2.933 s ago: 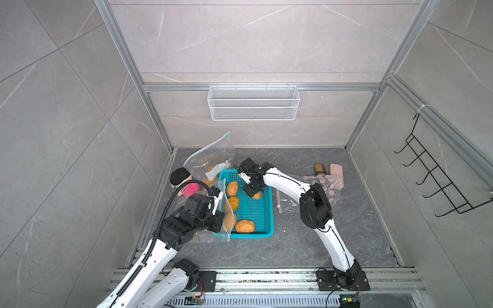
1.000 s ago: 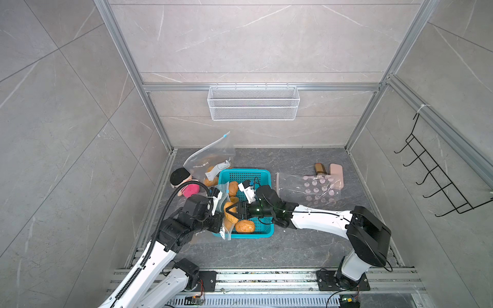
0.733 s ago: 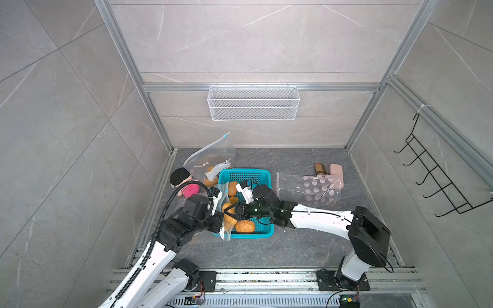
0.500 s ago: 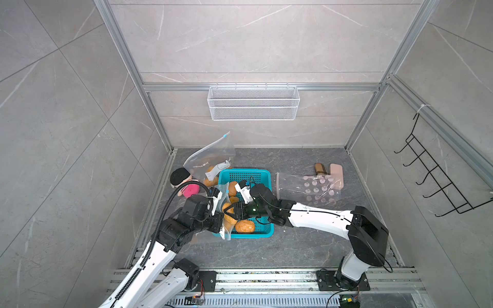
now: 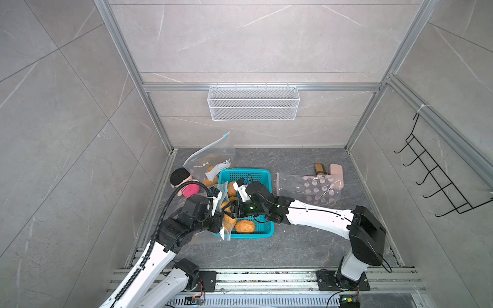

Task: Put the potatoes into a zipper bag and zip it
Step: Place the potato into the zipper food storage bag.

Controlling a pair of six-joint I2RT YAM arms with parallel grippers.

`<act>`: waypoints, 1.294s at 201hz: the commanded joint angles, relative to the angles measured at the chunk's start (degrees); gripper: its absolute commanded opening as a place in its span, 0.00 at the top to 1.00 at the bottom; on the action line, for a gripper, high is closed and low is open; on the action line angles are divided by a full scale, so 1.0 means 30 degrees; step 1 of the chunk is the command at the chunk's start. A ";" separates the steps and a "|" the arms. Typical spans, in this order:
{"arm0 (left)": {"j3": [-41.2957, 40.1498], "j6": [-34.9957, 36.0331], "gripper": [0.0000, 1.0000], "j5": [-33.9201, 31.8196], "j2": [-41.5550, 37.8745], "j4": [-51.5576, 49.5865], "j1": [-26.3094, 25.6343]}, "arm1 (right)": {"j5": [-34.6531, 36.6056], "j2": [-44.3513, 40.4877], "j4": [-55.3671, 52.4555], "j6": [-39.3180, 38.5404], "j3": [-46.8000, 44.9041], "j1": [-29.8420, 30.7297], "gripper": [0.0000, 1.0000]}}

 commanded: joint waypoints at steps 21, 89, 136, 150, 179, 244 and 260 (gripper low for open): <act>0.0118 0.0203 1.00 0.0454 -0.0172 0.0515 0.0016 | 0.0166 -0.0330 -0.1351 0.0724 0.0898 0.0141 0.29; 0.0118 0.0222 1.00 0.0440 -0.0216 0.0515 0.0002 | 0.2485 -0.1308 -0.3299 -0.0761 0.0877 0.0160 0.25; 0.0118 0.0210 1.00 0.0470 -0.0191 0.0515 0.0012 | 0.3057 -0.1645 -0.3764 -0.1755 0.0494 0.0154 0.27; 0.0126 0.0207 1.00 0.0471 -0.0188 0.0515 0.0001 | 0.2840 -0.1641 -0.3692 -0.1996 0.0351 0.0157 0.27; 0.0147 0.0225 1.00 0.0470 -0.0243 0.0512 -0.0002 | 0.1864 -0.1127 -0.3588 -0.2484 0.0452 0.0156 0.31; 0.0176 0.0225 1.00 0.0370 -0.0570 0.0515 -0.0006 | 0.1355 0.0426 -0.3415 -0.2589 0.0742 0.0168 0.37; 0.0311 0.0184 1.00 -0.0366 -0.0734 0.0340 -0.0006 | 0.1243 0.0349 -0.3155 -0.2605 0.0582 0.0158 0.37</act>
